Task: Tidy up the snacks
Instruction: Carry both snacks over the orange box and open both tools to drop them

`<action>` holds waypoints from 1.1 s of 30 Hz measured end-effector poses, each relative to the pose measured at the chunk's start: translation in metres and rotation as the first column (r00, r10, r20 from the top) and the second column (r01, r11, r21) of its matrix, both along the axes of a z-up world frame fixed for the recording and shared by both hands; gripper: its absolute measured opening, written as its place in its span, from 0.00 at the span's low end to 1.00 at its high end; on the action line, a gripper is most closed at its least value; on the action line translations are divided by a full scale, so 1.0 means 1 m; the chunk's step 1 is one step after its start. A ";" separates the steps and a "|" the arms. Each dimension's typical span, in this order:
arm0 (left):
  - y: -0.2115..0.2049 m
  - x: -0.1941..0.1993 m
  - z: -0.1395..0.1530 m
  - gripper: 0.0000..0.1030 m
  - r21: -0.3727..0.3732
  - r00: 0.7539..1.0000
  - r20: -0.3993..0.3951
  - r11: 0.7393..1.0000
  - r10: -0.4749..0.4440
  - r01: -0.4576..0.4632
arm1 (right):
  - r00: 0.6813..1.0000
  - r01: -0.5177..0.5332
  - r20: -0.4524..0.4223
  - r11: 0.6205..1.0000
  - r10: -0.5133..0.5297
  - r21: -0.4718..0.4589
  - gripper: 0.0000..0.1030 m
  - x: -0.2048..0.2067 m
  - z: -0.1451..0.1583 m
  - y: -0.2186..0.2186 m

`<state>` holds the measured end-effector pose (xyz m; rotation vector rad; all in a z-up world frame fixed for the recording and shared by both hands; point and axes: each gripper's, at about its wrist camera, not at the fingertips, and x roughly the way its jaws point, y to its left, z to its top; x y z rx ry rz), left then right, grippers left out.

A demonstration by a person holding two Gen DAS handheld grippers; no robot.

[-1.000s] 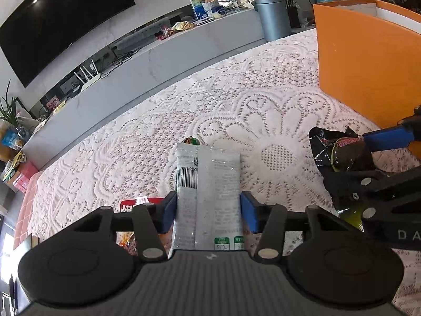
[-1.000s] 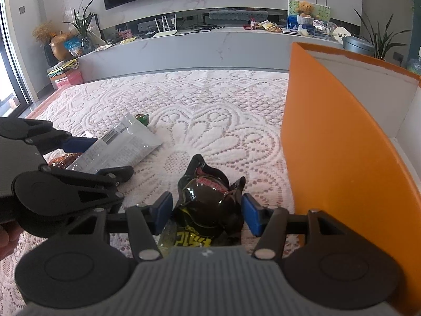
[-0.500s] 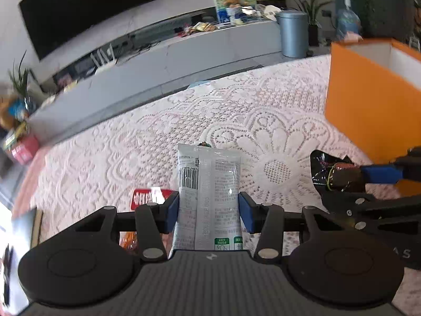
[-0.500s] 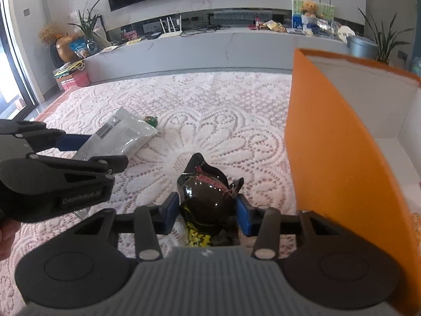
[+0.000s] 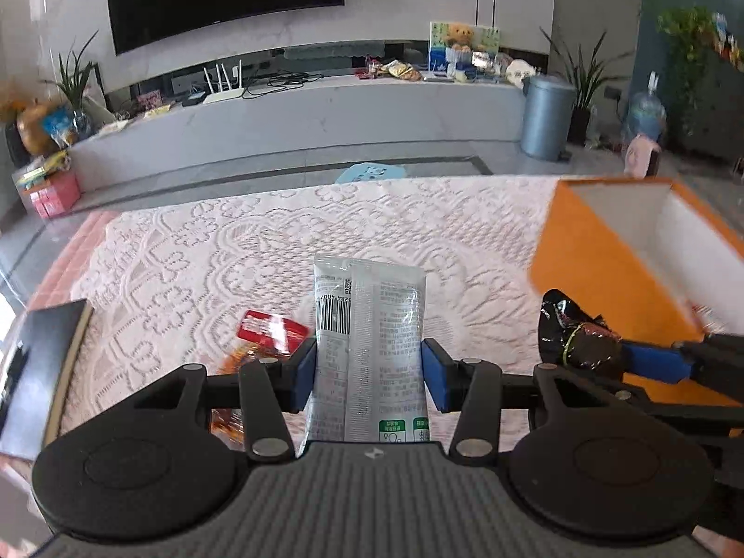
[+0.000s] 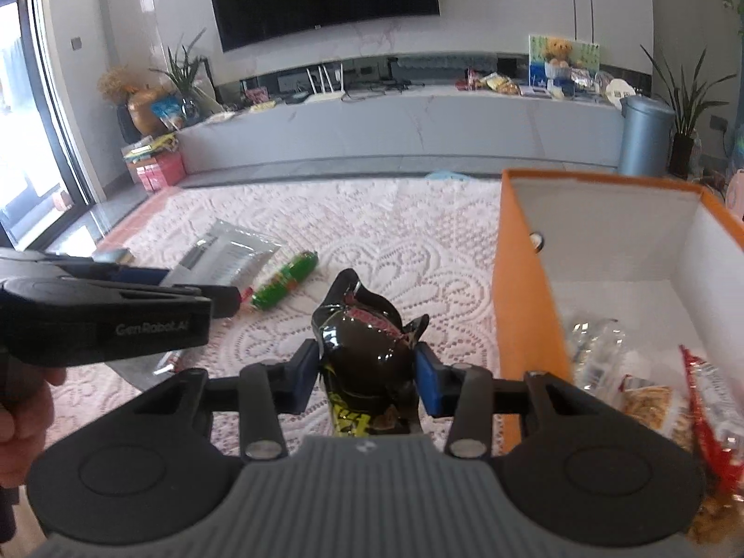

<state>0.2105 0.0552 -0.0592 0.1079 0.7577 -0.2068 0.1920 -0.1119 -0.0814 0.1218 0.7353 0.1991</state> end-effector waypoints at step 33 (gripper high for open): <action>-0.209 0.047 0.007 0.52 0.000 0.913 -0.164 0.926 -0.373 0.378 | 0.993 0.046 -0.098 0.977 -0.067 -0.209 0.42 0.004 0.028 -0.210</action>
